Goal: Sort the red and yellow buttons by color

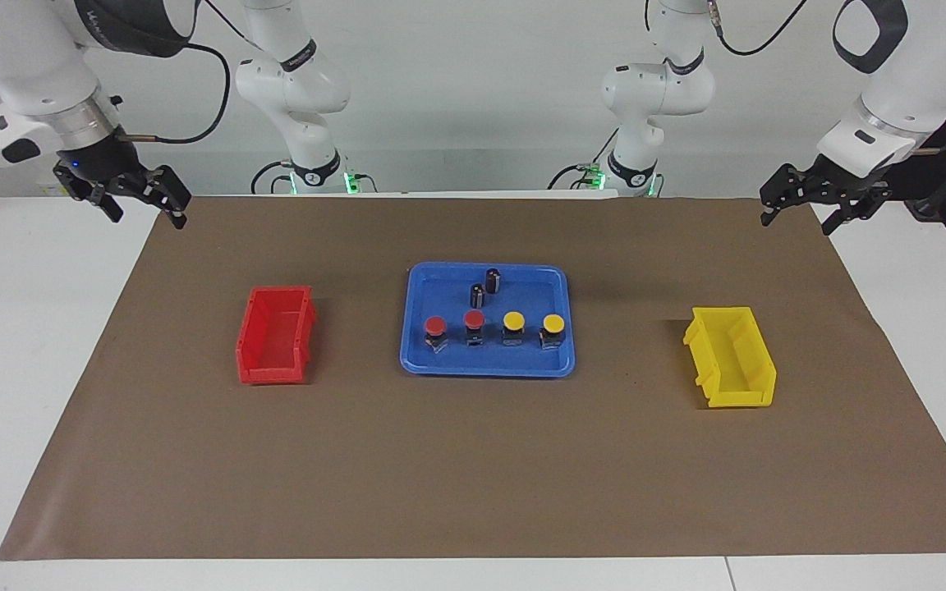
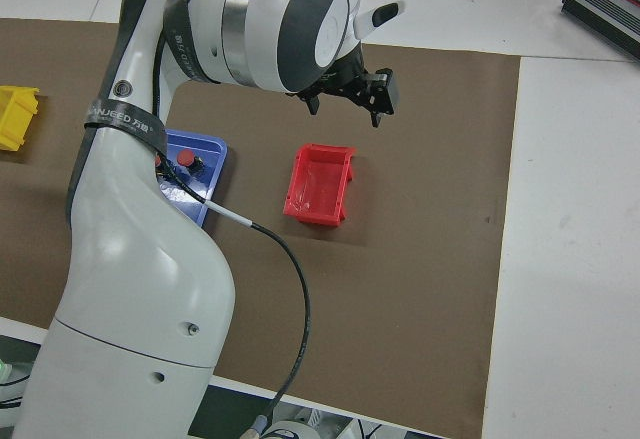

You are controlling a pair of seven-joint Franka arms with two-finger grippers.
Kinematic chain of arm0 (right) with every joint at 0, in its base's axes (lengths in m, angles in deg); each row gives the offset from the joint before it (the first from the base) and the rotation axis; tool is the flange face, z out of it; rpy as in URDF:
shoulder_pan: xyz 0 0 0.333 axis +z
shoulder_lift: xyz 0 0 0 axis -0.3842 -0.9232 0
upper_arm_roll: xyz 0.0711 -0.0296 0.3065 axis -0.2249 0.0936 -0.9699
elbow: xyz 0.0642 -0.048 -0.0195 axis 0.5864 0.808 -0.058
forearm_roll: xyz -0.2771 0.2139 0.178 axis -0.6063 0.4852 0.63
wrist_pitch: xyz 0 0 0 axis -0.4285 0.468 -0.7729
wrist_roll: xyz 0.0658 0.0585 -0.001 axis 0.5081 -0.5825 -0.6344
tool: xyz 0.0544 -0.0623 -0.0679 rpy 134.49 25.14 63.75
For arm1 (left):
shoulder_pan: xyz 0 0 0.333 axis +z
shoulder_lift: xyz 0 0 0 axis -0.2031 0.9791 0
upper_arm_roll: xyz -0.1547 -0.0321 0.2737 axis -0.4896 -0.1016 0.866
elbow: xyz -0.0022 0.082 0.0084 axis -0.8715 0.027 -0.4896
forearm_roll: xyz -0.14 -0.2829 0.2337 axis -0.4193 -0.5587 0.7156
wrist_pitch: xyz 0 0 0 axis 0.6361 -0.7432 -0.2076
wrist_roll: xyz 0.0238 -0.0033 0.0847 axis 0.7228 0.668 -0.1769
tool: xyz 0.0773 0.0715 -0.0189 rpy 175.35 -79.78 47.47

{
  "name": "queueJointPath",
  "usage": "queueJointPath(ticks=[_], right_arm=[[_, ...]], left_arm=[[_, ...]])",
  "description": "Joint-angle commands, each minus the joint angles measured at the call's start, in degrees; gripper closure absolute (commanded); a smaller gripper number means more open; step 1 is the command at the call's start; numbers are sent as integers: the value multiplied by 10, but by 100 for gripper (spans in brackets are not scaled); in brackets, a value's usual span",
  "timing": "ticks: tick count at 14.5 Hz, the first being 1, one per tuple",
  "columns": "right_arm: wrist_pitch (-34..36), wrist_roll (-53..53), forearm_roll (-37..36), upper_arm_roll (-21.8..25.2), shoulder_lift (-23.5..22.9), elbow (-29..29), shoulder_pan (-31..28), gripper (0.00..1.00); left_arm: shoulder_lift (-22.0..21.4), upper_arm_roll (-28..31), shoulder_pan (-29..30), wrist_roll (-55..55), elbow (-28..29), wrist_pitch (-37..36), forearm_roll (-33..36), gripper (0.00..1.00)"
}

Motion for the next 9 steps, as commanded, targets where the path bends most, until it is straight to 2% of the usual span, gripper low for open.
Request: queueJointPath(ticks=[1, 5, 7, 9], right_arm=[[9, -9, 6, 0, 6, 5, -1, 0], [-6, -7, 2, -6, -1, -5, 5, 0], [-2, 13, -2, -13, -16, -34, 29, 0], [2, 75, 0, -13, -46, -67, 75, 0]], left_arm=[[-11, 0, 3, 4, 10, -5, -6, 0], [-9, -1, 2, 4, 7, 8, -1, 0], [-8, -1, 8, -1, 7, 26, 0, 0], [-11, -32, 63, 5, 9, 24, 0, 0]])
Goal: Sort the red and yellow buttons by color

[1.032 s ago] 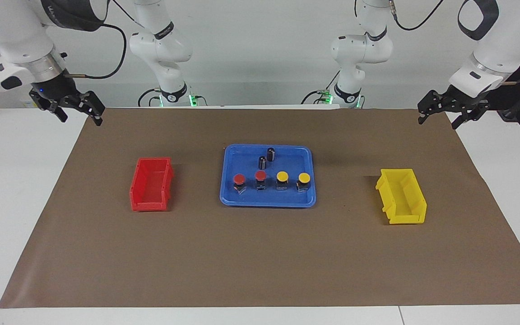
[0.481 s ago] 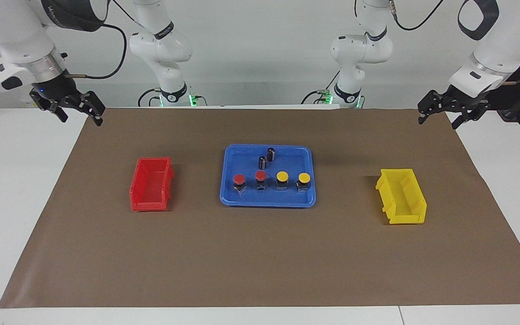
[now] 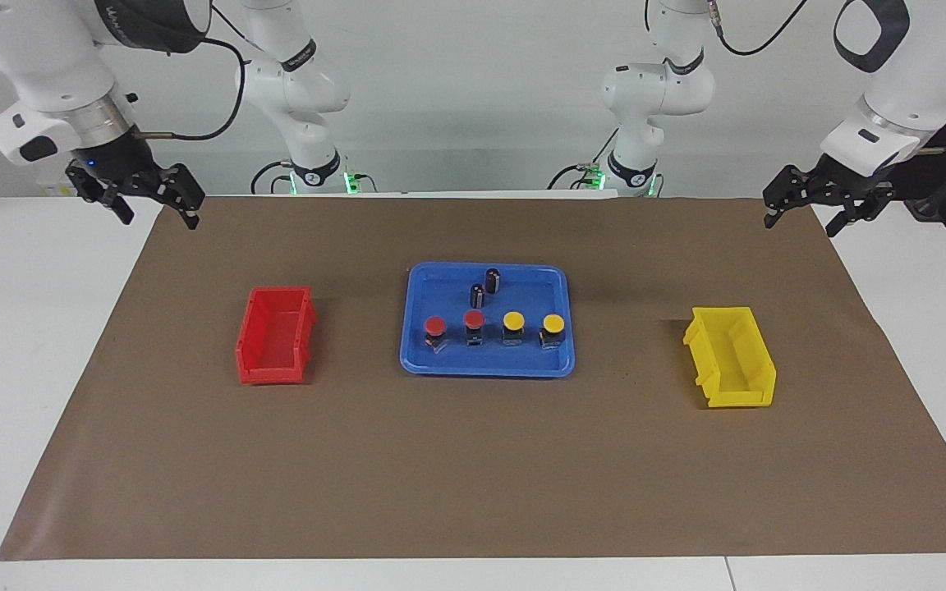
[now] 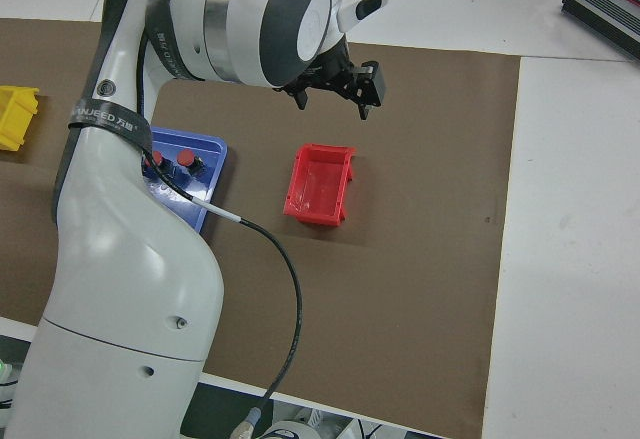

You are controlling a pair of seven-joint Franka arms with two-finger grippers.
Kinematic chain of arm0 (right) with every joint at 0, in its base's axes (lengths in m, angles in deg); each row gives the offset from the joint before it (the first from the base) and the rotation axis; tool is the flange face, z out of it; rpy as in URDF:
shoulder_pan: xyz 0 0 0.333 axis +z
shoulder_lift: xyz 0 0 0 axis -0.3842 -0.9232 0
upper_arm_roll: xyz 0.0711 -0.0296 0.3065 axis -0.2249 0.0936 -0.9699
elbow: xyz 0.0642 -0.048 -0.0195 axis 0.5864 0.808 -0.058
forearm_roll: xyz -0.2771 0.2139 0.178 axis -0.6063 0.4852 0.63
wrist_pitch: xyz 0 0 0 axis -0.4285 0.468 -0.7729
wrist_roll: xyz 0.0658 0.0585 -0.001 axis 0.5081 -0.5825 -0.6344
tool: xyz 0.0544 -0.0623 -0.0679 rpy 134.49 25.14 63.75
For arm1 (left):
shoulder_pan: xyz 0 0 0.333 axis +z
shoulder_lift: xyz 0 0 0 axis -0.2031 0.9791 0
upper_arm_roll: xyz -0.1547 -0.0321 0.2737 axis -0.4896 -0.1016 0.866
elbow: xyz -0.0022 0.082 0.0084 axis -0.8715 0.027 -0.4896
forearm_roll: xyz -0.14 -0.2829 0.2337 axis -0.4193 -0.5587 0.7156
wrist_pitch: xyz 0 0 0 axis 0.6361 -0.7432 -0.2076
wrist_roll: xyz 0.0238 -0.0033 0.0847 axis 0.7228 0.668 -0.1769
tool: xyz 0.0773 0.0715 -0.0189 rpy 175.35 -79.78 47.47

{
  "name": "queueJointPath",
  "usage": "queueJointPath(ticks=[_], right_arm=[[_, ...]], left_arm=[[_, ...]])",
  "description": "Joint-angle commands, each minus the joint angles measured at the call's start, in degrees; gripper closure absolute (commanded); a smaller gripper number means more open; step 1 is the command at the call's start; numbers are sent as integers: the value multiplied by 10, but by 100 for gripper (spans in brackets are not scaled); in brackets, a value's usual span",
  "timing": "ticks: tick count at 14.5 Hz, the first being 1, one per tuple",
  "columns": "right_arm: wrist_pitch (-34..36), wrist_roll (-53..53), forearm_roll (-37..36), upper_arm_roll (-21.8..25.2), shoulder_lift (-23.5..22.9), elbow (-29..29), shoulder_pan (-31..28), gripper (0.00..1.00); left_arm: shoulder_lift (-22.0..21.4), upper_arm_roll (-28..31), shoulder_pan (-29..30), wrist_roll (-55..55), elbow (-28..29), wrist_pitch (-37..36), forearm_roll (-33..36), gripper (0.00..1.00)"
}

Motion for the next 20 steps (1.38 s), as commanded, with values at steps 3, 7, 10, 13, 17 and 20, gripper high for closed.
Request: queueJointPath(ticks=[3, 7, 10, 13, 17, 20], right_arm=[[-70, 165, 3, -4, -88, -43, 129, 0], [-202, 314, -2, -4, -157, -8, 239, 0], [-320, 343, -2, -4, -147, 111, 283, 0], [-376, 367, -1, -4, -152, 165, 312, 0], [-424, 368, -11, -4, -161, 206, 321, 14], [-426, 368, -23, -4, -169, 211, 322, 21]], left_arm=[[-10, -57, 68, 2, 10, 19, -1, 0], [-11, -58, 61, 1, 10, 8, -1, 0], [-12, -57, 49, -46, 12, 13, -1, 0], [-13, -78, 38, -97, 22, 36, -4, 0], [-17, -81, 39, -97, 30, 33, -8, 0], [-25, -78, 43, -97, 46, 34, -8, 0]])
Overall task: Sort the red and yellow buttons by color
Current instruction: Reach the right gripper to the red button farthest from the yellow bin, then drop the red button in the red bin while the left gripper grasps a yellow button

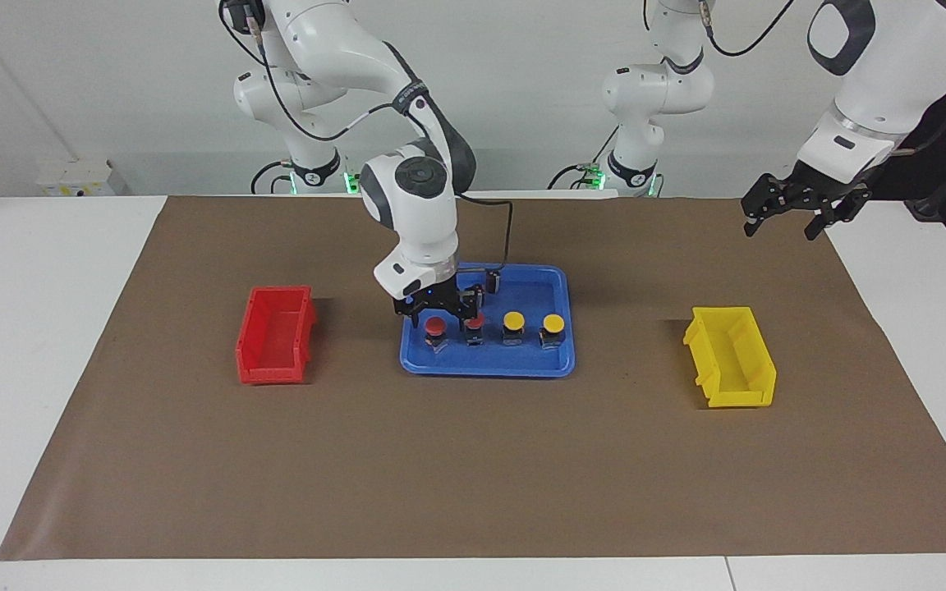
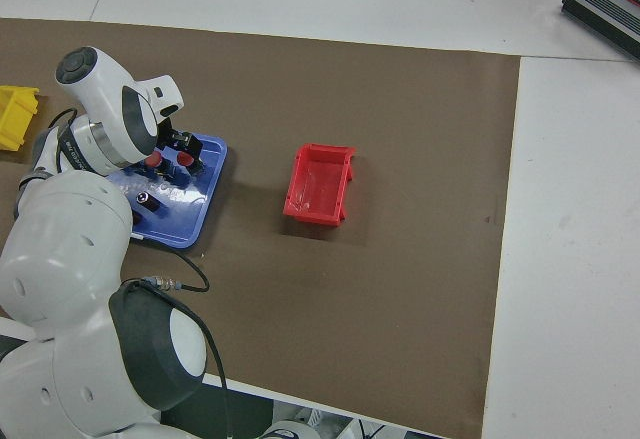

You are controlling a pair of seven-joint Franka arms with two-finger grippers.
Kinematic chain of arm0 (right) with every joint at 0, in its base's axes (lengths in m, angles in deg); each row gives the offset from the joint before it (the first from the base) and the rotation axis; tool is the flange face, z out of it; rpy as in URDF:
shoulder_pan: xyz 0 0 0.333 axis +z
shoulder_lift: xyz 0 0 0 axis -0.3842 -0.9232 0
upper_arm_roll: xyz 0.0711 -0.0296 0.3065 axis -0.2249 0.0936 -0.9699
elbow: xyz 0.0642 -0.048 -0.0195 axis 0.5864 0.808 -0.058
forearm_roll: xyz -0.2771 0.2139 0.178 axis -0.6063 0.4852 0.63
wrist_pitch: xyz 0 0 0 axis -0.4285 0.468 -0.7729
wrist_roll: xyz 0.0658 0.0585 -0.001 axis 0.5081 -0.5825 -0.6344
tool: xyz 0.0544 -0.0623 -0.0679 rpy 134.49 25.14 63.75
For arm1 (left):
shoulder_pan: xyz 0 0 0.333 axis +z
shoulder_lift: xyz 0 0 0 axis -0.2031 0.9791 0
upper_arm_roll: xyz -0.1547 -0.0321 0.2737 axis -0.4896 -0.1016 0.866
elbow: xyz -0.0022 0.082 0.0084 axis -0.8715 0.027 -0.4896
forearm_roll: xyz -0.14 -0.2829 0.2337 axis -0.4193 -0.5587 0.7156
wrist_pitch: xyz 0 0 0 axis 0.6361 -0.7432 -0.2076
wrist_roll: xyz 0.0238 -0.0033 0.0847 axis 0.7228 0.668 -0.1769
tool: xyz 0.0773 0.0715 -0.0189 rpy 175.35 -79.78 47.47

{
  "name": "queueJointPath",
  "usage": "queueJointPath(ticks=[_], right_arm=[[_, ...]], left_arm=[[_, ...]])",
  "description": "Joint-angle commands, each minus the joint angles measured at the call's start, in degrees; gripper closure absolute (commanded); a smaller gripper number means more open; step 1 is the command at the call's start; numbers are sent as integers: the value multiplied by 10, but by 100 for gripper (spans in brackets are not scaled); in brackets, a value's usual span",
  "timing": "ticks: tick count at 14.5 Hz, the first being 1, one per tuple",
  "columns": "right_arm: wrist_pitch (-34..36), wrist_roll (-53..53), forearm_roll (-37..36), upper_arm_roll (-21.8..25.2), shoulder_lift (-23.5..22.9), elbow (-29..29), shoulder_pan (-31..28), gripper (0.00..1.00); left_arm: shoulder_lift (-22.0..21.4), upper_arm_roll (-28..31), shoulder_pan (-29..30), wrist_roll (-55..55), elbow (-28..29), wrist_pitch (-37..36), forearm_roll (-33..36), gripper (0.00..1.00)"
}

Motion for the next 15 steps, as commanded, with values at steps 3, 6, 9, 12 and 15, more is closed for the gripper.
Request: queueJointPath(ticks=[3, 6, 9, 12, 15], right_arm=[[-12, 5, -25, 2, 2, 17, 0, 31], [-12, 3, -25, 2, 2, 17, 0, 53], [4, 1, -25, 2, 2, 5, -1, 72], [123, -30, -25, 5, 15, -89, -36, 72], [220, -162, -21, 5, 97, -90, -134, 72]], left_arm=[[-27, 4, 9, -5, 37, 8, -8, 0], [-30, 4, 1, -7, 41, 7, -8, 0], [-30, -4, -51, -95, 68, 77, -8, 0], [-4, -4, -177, -266, 142, 214, -8, 0], [59, -4, -249, -352, 151, 278, -7, 1]])
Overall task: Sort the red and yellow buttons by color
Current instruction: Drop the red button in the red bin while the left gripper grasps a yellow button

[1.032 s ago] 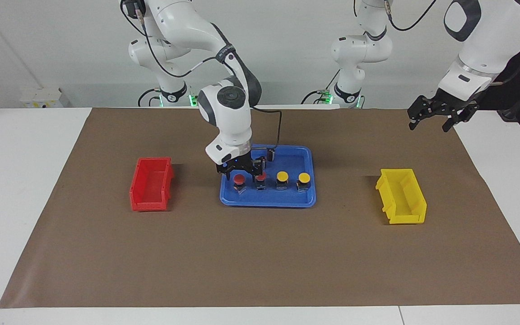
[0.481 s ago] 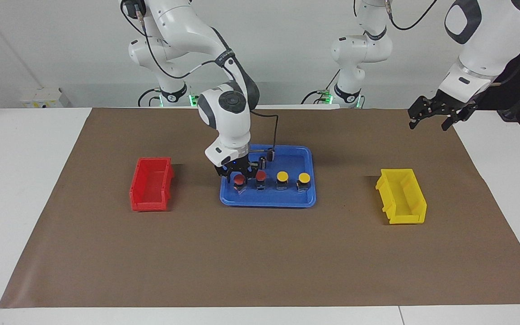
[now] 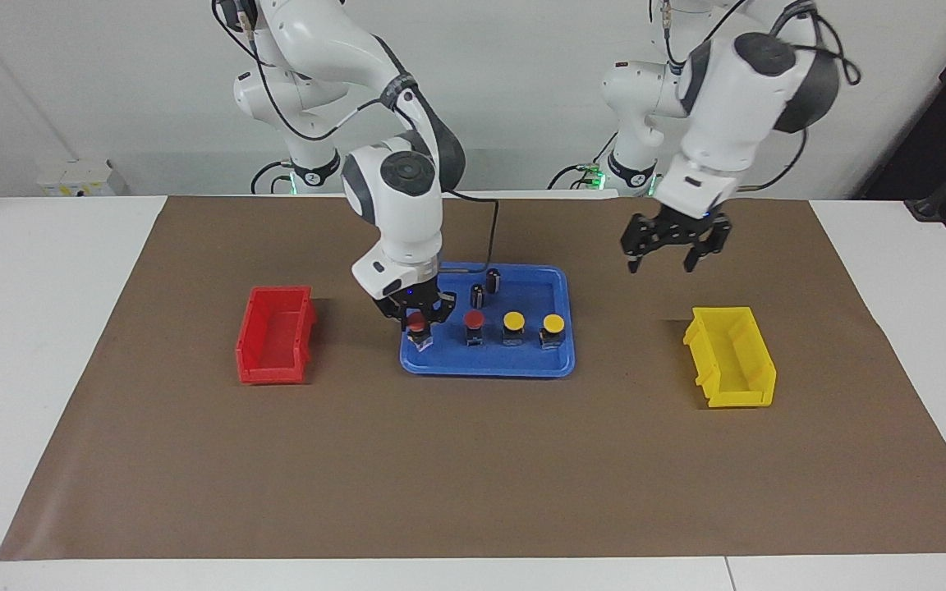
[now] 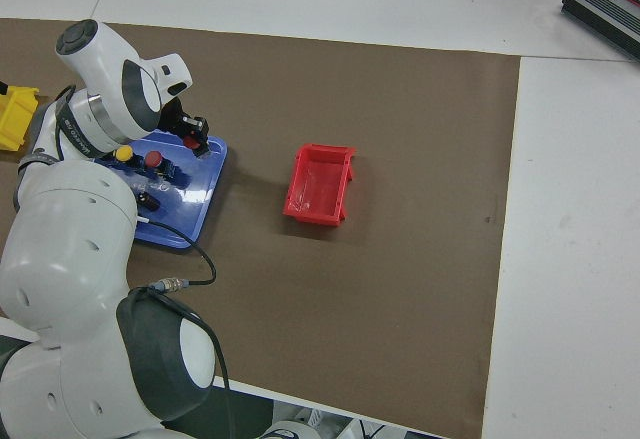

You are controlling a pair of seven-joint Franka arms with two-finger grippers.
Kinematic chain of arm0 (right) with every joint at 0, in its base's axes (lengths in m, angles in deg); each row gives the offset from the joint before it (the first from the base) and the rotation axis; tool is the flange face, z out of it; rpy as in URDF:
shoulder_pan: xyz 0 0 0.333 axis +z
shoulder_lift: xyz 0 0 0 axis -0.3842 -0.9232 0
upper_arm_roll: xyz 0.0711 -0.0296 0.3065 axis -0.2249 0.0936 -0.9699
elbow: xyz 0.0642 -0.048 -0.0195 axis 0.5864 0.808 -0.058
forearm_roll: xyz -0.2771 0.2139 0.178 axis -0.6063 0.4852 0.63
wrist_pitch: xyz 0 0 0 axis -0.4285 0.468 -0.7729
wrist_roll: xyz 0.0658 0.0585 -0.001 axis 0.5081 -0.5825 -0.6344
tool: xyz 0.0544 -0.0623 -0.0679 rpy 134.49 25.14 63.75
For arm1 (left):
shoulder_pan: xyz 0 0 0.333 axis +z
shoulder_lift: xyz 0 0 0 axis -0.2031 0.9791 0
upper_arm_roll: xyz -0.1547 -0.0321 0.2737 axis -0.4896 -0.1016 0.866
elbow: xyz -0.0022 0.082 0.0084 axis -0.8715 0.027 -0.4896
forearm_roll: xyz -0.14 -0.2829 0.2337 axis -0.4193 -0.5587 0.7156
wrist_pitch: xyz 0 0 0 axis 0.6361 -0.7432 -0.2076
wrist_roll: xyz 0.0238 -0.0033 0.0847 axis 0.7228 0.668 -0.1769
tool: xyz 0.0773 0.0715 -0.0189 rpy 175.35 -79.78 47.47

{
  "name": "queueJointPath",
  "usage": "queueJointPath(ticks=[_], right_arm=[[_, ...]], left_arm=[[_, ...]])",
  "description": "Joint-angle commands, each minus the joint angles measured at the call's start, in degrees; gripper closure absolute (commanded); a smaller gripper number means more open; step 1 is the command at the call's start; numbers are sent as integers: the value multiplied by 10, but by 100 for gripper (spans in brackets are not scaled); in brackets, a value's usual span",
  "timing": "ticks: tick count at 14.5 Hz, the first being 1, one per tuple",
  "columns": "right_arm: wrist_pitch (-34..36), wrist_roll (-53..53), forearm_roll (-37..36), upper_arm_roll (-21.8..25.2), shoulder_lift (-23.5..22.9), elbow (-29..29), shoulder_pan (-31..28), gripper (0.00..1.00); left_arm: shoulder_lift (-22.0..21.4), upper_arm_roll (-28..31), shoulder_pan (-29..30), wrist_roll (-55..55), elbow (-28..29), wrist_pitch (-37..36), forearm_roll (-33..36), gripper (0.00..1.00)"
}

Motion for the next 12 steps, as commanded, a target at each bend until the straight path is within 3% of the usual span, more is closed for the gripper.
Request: queueJointPath(ticks=[1, 4, 8, 12], right_arm=[[54, -136, 3, -6, 87, 43, -107, 72], [20, -212, 12, -7, 121, 114, -174, 72], [-128, -275, 18, -6, 175, 272, -217, 72], [-141, -275, 45, -6, 170, 291, -214, 72]], left_arm=[[53, 11, -41, -54, 7, 56, -1, 1], [90, 10, -51, -75, 17, 86, -1, 3], [111, 11, -56, -83, 56, 163, -1, 5], [121, 11, -65, -84, 59, 158, -1, 5]])
